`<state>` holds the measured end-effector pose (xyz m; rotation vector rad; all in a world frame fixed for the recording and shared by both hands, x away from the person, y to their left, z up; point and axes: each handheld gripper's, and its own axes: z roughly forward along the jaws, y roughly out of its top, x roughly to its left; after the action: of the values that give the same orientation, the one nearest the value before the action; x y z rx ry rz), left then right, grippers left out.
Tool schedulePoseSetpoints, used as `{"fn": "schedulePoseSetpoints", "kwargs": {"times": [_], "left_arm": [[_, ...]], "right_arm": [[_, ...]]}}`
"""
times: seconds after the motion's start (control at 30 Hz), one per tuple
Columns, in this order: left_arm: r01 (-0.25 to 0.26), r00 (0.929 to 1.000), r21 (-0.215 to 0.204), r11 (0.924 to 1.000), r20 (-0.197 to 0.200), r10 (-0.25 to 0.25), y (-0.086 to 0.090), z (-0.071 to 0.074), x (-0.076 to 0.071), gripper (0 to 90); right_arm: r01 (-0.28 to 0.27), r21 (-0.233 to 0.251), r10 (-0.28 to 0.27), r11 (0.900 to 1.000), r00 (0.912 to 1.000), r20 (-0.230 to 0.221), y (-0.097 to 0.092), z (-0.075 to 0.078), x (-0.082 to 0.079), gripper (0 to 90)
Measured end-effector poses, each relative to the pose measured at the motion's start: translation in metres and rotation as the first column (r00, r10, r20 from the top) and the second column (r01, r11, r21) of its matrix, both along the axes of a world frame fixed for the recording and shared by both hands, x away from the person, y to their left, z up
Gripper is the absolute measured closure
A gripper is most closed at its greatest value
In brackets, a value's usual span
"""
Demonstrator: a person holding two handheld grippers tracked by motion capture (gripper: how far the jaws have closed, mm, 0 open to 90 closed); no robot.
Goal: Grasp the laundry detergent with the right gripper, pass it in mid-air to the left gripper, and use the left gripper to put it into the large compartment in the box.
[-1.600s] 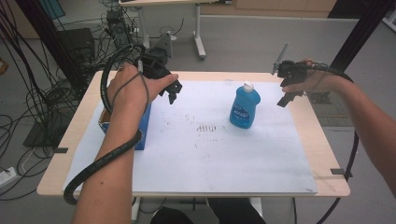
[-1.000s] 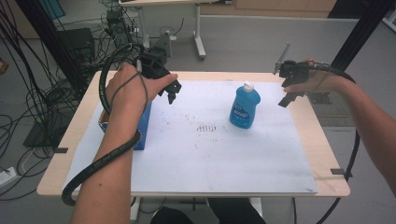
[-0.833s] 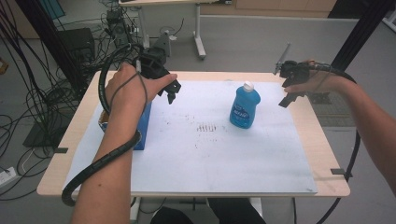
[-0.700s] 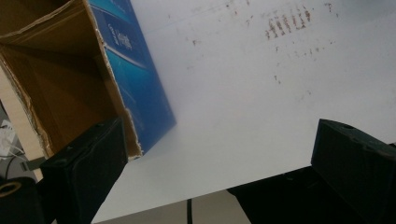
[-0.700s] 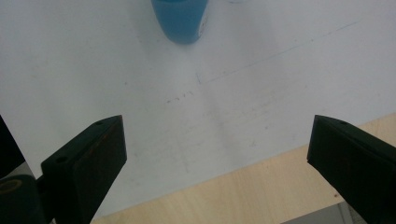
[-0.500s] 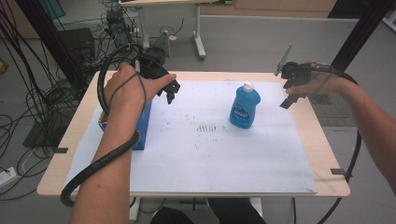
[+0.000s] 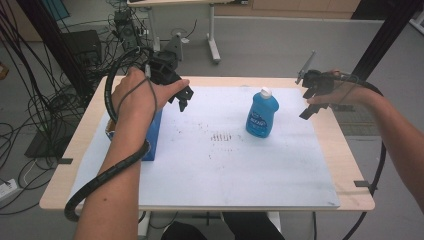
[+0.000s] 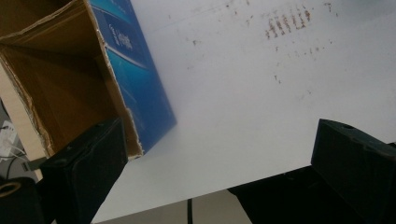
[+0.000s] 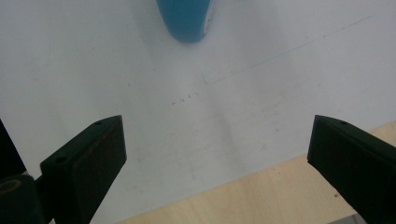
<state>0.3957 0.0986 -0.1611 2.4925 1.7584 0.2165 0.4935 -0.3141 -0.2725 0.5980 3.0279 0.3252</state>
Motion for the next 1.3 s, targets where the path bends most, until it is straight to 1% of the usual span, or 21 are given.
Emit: {"fn": "schedulePoseSetpoints", "kwargs": {"times": [0.03, 0.23, 0.57, 0.7, 0.77, 0.93, 1.07, 1.23, 1.3], "left_arm": [[0.0, 1.0, 0.002, 1.0, 0.0, 0.0, 0.0, 0.0, 0.0, 4.1], [0.004, 1.0, 0.003, 1.0, 0.004, -0.004, -0.002, 0.001, 0.0, 4.1], [0.009, 1.0, -0.006, 0.9999, 0.003, -0.009, -0.003, 0.0, -0.001, 4.1], [0.009, 1.0, -0.006, 0.9999, 0.005, -0.009, -0.004, 0.0, -0.001, 4.1], [0.009, 0.9999, -0.004, 0.9999, 0.004, -0.009, -0.004, 0.0, -0.001, 4.1], [0.008, 1.0, -0.002, 1.0, 0.006, -0.008, -0.003, 0.0, -0.004, 4.1], [0.007, 0.9999, -0.006, 1.0, 0.007, -0.007, 0.0, 0.001, -0.004, 4.1], [0.004, 0.9999, -0.005, 1.0, 0.011, -0.004, 0.002, 0.001, -0.004, 4.1], [0.003, 0.9999, -0.007, 1.0, 0.014, -0.003, 0.003, 0.0, -0.004, 4.1]], "right_arm": [[0.011, 0.011, -0.011, 0.9999, 0.9999, -0.007, -0.001, -0.002, -0.001, 4.2], [0.023, 0.041, -0.022, 0.9989, 0.9997, -0.012, -0.007, -0.01, -0.004, 4.1], [0.03, 0.086, -0.03, 0.9958, 0.9995, 0.002, -0.011, -0.018, -0.011, 4.0], [0.037, 0.122, -0.039, 0.9918, 0.9992, 0.012, -0.012, -0.021, -0.013, 3.9], [0.04, 0.127, -0.042, 0.9911, 0.999, 0.013, -0.012, -0.022, -0.014, 3.8], [0.049, 0.152, -0.052, 0.9871, 0.9985, 0.017, -0.011, -0.031, -0.017, 3.9], [0.056, 0.184, -0.062, 0.9814, 0.9977, 0.028, -0.01, -0.037, -0.019, 3.7], [0.058, 0.205, -0.068, 0.977, 0.9969, 0.04, -0.006, -0.041, -0.02, 3.7], [0.055, 0.222, -0.067, 0.9735, 0.9966, 0.047, 0.0, -0.044, -0.02, 3.7]]}}
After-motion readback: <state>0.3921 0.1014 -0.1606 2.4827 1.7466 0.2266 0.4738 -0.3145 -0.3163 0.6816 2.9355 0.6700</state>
